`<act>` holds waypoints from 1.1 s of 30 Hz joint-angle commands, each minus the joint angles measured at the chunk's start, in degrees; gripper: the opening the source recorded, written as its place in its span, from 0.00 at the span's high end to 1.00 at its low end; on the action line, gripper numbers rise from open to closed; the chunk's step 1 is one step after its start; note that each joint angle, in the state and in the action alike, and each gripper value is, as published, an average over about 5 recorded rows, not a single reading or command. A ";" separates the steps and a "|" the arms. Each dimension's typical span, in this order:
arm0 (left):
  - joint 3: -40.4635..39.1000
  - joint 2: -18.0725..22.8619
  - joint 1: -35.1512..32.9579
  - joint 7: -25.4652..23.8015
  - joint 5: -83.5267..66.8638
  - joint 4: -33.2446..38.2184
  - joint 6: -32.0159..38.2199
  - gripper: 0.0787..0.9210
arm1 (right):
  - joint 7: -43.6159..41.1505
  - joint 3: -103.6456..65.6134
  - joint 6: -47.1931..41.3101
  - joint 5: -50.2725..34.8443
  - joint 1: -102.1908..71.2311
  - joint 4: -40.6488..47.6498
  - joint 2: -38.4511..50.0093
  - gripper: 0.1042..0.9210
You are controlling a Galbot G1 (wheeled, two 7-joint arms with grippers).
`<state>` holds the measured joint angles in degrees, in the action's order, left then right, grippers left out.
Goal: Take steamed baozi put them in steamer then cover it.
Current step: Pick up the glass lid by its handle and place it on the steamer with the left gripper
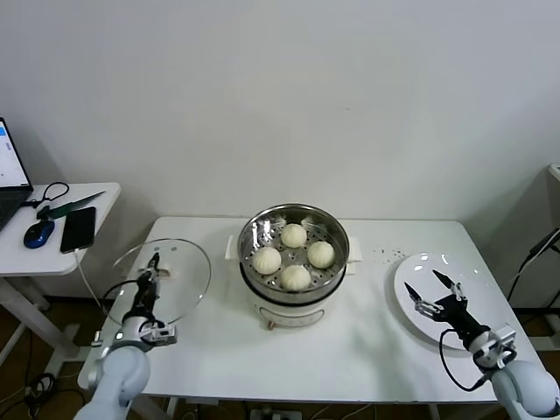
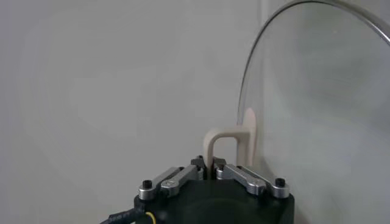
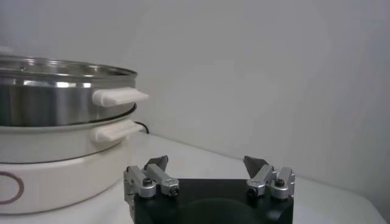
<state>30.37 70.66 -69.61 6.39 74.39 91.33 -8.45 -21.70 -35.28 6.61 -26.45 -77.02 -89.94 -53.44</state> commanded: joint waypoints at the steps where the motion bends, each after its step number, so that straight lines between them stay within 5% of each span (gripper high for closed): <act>1: 0.15 -5.86 -11.01 -4.24 0.28 22.77 -14.26 0.92 | 0.07 0.51 0.09 0.33 0.92 0.73 2.45 0.12; 10: -7.79 -12.79 -7.76 -5.52 -3.41 30.69 -25.87 0.92 | 0.18 3.01 0.14 1.01 3.87 2.84 3.50 0.12; 17: -23.52 -15.06 5.45 -16.66 0.77 31.61 -32.81 0.92 | 0.33 5.64 0.08 2.21 6.67 5.02 3.20 0.12; 24: -35.47 -8.49 17.16 -27.15 6.38 28.47 -36.42 0.92 | 0.34 6.54 0.11 2.59 8.30 6.57 2.85 0.12; 33: -44.10 2.50 23.35 -28.86 13.15 19.24 -36.55 0.92 | -0.02 4.78 0.73 2.63 7.68 7.54 3.07 0.12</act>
<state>0.90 63.26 -57.33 -15.17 80.07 117.21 -40.71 -21.51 -30.10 7.06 -24.08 -70.02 -83.56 -50.53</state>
